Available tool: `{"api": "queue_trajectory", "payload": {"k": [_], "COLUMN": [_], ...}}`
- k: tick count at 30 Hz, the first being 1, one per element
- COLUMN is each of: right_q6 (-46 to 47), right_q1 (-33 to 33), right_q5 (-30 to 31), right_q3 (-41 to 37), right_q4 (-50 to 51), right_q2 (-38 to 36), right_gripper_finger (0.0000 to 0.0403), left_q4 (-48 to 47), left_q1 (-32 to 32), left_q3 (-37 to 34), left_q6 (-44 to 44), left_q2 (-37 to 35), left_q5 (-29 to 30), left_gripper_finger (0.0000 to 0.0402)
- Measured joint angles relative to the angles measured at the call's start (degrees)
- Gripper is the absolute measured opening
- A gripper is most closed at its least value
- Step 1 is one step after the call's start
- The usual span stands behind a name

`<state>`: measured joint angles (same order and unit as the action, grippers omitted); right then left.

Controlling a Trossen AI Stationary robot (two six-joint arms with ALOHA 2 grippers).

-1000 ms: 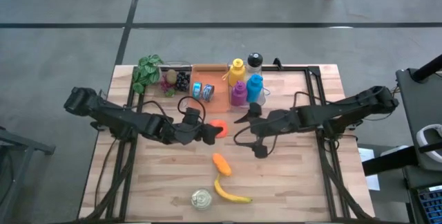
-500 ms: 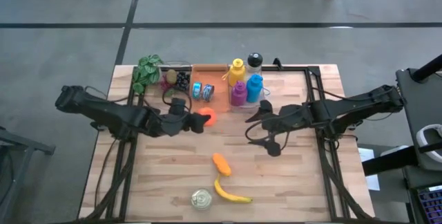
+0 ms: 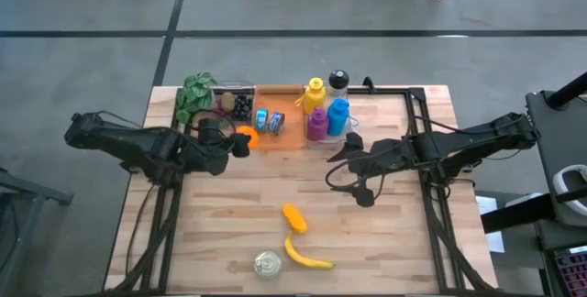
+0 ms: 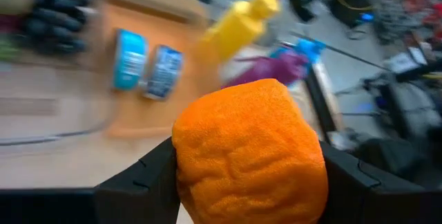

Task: Pick & Place Food Item
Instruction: Put the orange into the left transparent bin

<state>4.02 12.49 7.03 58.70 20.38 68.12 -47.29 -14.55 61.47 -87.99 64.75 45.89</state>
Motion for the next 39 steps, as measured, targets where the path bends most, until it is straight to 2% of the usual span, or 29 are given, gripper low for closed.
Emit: {"api": "queue_trajectory", "payload": {"k": [7, 10, 14, 22, 26, 32, 39], "right_q6": [-0.15, -0.08, 1.33, 2.53, 2.4, 2.41, 2.24], "right_q1": [-0.13, -0.95, -3.06, -6.95, -8.17, -9.89, -11.35], "right_q5": [1.84, 5.18, 6.15, 6.25, 6.49, 6.66, 6.64], "right_q3": [0.0, 0.0, 0.0, 0.0, 0.0, 0.0, 0.07], "right_q4": [0.02, -0.02, -0.02, -0.12, -0.12, -0.11, -0.08], "right_q2": [0.0, 0.0, -0.1, -0.14, -0.13, -0.13, -0.13], "right_gripper_finger": [0.037, 0.037, 0.037, 0.037, 0.037, 0.037, 0.037], "left_q4": [-12.95, -17.32, -21.16, -21.57, -21.54, -21.04, -20.06], "left_q1": [4.42, 8.14, 14.6, 28.07, 32.78, 35.74, 37.46], "left_q3": [0.01, 0.0, 0.0, 0.0, 0.0, 0.02, 0.0], "left_q6": [-6.2, -6.26, -2.77, 10.44, 15.94, 20.69, 24.86], "left_q2": [-0.19, -0.19, -0.19, -0.19, -0.19, 1.06, 6.2], "left_q5": [-1.47, -3.63, -7.17, -13.23, -15.11, -16.4, -17.48], "left_gripper_finger": [0.0236, 0.0236, 0.0236, 0.0236, 0.0236, 0.0235, 0.0235]}}
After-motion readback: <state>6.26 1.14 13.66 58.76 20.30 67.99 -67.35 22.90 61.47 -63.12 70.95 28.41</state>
